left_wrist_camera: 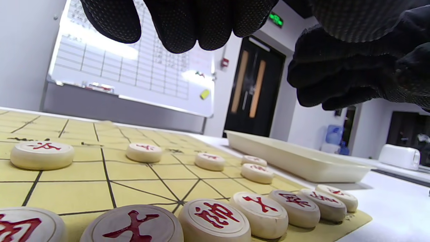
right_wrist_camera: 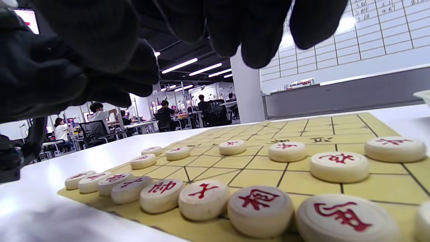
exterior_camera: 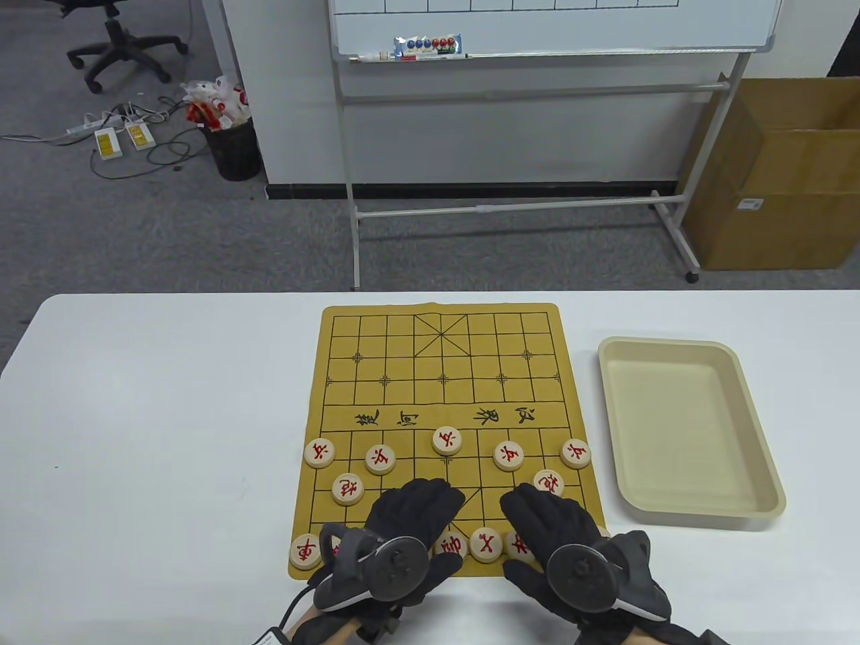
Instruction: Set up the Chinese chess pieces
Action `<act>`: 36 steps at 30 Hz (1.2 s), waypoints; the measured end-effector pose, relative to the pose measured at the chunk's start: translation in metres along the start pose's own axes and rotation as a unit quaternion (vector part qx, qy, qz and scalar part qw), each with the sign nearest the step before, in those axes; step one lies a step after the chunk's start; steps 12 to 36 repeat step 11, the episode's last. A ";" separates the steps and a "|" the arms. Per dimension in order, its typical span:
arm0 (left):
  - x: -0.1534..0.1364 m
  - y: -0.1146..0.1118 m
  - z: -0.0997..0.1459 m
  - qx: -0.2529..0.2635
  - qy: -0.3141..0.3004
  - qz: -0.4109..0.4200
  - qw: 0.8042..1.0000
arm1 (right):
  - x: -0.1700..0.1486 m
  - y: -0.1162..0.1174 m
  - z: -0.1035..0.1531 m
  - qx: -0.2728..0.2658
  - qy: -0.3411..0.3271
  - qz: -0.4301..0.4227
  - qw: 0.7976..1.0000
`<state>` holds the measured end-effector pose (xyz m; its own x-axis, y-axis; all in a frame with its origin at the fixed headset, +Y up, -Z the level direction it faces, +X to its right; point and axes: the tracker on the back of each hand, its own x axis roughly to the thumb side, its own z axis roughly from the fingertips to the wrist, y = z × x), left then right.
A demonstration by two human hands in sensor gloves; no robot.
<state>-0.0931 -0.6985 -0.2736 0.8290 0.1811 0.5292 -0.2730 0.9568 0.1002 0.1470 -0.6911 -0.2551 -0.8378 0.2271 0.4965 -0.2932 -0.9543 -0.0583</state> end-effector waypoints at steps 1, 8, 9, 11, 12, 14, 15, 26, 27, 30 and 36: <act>0.001 0.000 0.000 -0.001 0.000 0.000 1.000 | 0.000 0.000 0.001 -0.002 -0.002 0.005 1.000; 0.003 0.000 -0.002 -0.002 0.001 0.002 1.000 | -0.003 0.003 0.003 0.009 -0.008 0.003 1.000; 0.003 0.000 -0.002 -0.003 0.001 0.002 1.000 | -0.003 0.003 0.003 0.010 -0.008 0.003 1.000; 0.004 0.000 -0.002 -0.005 -0.001 0.002 1.000 | -0.003 0.003 0.002 0.012 -0.007 0.004 1.000; 0.004 0.000 -0.002 -0.005 -0.001 0.002 1.000 | -0.003 0.003 0.002 0.012 -0.007 0.004 1.000; 0.004 0.000 -0.002 -0.005 -0.001 0.002 1.000 | -0.003 0.003 0.002 0.012 -0.007 0.004 1.000; 0.004 0.000 -0.002 -0.005 -0.001 0.002 1.000 | -0.003 0.003 0.002 0.012 -0.007 0.004 1.000; 0.004 0.000 -0.002 -0.005 -0.001 0.002 1.000 | -0.003 0.003 0.002 0.012 -0.007 0.004 1.000; 0.004 0.000 -0.002 -0.005 -0.001 0.002 1.000 | -0.003 0.003 0.002 0.012 -0.007 0.004 1.000; 0.004 0.000 -0.002 -0.005 -0.001 0.002 1.000 | -0.003 0.003 0.002 0.012 -0.007 0.004 1.000; 0.004 0.000 -0.002 -0.005 -0.001 0.002 1.000 | -0.003 0.003 0.002 0.012 -0.007 0.004 1.000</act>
